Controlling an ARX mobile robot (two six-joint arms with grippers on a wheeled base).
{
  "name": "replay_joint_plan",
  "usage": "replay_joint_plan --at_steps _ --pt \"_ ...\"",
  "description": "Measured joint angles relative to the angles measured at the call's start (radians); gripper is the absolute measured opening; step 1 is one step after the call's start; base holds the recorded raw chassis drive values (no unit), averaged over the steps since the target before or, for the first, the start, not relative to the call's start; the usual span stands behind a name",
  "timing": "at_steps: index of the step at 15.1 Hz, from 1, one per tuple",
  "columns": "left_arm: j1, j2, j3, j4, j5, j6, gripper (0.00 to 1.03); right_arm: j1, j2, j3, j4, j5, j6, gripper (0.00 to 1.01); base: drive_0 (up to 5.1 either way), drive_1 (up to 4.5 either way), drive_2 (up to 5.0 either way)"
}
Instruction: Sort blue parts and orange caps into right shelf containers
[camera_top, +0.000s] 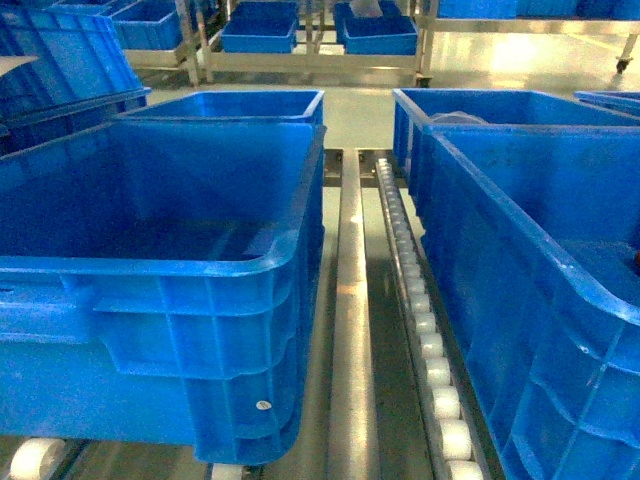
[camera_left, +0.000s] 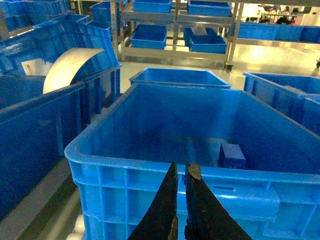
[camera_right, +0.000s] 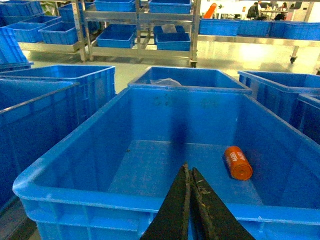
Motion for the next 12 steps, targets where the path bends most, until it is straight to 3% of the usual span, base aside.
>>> replay_joint_plan --at_steps 5,6,7,8,11,12 --pt "0.0 -0.107 0.0 -0.11 0.0 0.0 0.02 0.0 -0.098 0.0 -0.1 0.0 0.0 0.02 0.0 0.0 0.0" --pt "0.0 -0.122 0.0 -0.123 0.0 0.0 0.02 0.0 -0.175 0.0 -0.226 -0.002 0.0 0.02 0.0 0.0 0.0" --pt "0.0 -0.201 0.001 -0.246 -0.002 0.0 0.02 0.0 -0.262 0.0 -0.272 -0.003 0.0 0.02 0.0 0.0 0.0" --pt "0.0 -0.283 0.001 -0.303 -0.001 0.001 0.02 0.0 -0.264 0.001 -0.272 -0.003 0.001 0.02 0.0 0.0 0.0" --pt "0.0 -0.282 0.0 -0.298 0.0 0.003 0.02 0.0 -0.263 0.0 -0.276 -0.003 0.001 0.02 0.0 0.0 0.0" --pt "0.0 -0.282 0.0 -0.301 0.001 0.003 0.04 0.0 -0.263 0.0 -0.275 -0.003 0.0 0.06 0.0 0.0 0.0"
